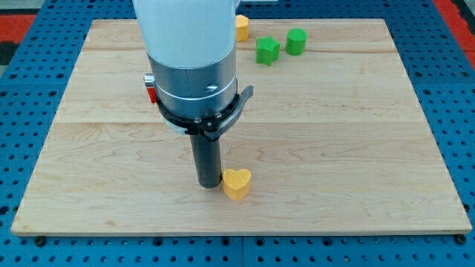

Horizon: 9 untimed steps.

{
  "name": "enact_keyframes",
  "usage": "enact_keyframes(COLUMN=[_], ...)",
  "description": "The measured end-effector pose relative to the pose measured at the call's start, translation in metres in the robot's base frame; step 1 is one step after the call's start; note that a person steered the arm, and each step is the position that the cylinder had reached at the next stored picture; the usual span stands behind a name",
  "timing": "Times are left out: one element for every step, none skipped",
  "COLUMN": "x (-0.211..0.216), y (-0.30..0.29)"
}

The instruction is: Push the green circle into the yellow heart

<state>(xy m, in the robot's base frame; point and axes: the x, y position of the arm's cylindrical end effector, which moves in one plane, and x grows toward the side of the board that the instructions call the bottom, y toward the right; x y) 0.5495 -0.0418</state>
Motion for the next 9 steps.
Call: enact_keyframes(x=[-0.004, -0.038, -0.075, -0.124, -0.192, -0.261, -0.322, -0.352, -0.338], y=[-0.003, -0.01, 0.075, 0.155, 0.214, 0.256, 0.216, 0.163, 0.149])
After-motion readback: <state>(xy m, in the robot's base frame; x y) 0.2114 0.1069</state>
